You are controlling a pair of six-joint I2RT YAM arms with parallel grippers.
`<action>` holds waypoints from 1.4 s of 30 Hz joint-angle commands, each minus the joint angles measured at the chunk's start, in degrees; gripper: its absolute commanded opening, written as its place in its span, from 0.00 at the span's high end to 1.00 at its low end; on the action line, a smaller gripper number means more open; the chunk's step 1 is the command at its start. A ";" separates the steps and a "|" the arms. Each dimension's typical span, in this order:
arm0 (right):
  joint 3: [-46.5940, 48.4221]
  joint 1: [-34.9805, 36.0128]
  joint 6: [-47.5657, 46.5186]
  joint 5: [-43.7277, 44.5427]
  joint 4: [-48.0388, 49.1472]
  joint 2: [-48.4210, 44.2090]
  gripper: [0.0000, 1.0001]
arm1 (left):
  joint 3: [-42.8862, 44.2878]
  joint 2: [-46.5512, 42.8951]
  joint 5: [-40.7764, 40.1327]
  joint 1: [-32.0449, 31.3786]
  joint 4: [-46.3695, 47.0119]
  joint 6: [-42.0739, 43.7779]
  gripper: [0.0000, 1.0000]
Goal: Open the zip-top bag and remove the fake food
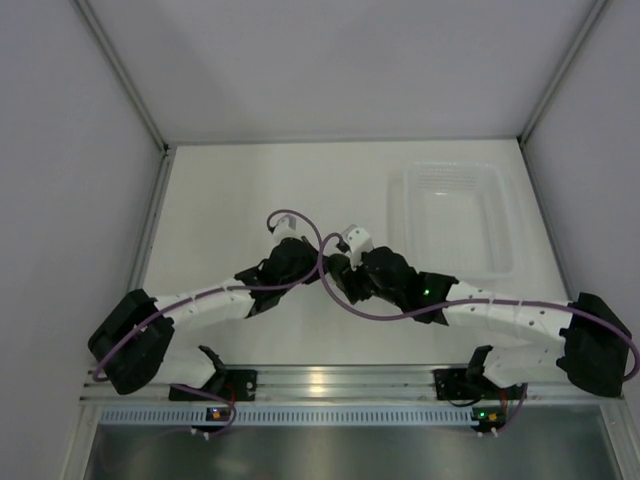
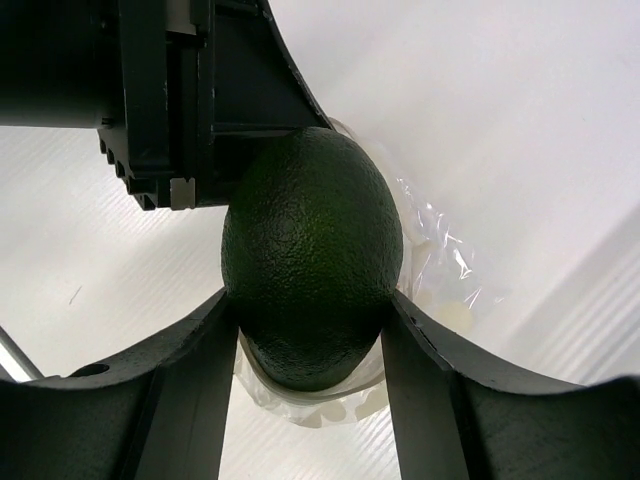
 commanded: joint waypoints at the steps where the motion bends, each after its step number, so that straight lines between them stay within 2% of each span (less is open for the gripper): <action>1: -0.61 2.42 -0.22 -4.52 6.84 -1.66 1.00 | 2.92 -0.68 0.38 0.43 3.85 -1.41 1.00; 5: -1.40 2.42 1.89 0.66 9.03 -2.27 1.00 | 2.13 -2.87 1.44 0.25 3.76 -1.24 1.00; 14: -5.36 2.50 7.70 12.34 25.73 -8.51 1.00 | -0.24 -7.62 5.40 -0.01 3.68 0.08 1.00; 22: 0.34 2.50 8.14 16.84 33.73 -3.86 1.00 | 0.02 -8.94 5.76 -0.01 3.59 2.36 1.00; 26: 5.00 2.42 7.88 16.76 31.99 -3.86 1.00 | -0.68 -8.16 3.29 0.25 2.18 2.80 1.00; 29: 12.37 1.63 7.88 16.32 22.52 -3.16 1.00 | -1.21 -7.71 2.94 0.78 2.18 2.89 1.00; 30: 18.31 0.93 8.48 17.19 18.05 -2.46 1.00 | -1.29 -7.89 2.76 1.21 2.09 3.15 1.00; 31: 21.67 0.23 9.01 17.63 6.61 -1.58 1.00 | -1.21 -8.15 1.80 1.48 1.05 3.50 1.00; 32: 24.84 -0.65 10.93 17.98 0.66 0.26 1.00 | -1.12 -8.50 1.62 1.92 -0.35 3.77 1.00; 33: 29.31 -3.53 11.91 17.55 -4.01 0.80 1.00 | -1.12 -9.29 1.88 3.14 -1.15 4.73 1.00; 34: 30.74 -5.47 12.70 16.07 -12.41 1.15 1.00 | -0.86 -9.64 2.14 3.85 -2.03 5.26 1.00; 36: 34.34 -12.48 15.86 11.68 -21.06 1.59 1.00 | -0.24 -10.78 1.53 5.86 -5.54 6.92 1.00; 38: 36.11 -17.86 14.74 9.37 -30.71 2.64 1.00 | 0.46 -12.19 1.79 7.01 -7.30 7.98 1.00; 42: 37.79 -27.52 10.87 7.63 -37.80 3.96 1.00 | 0.64 -14.21 4.95 11.32 -9.42 9.48 1.00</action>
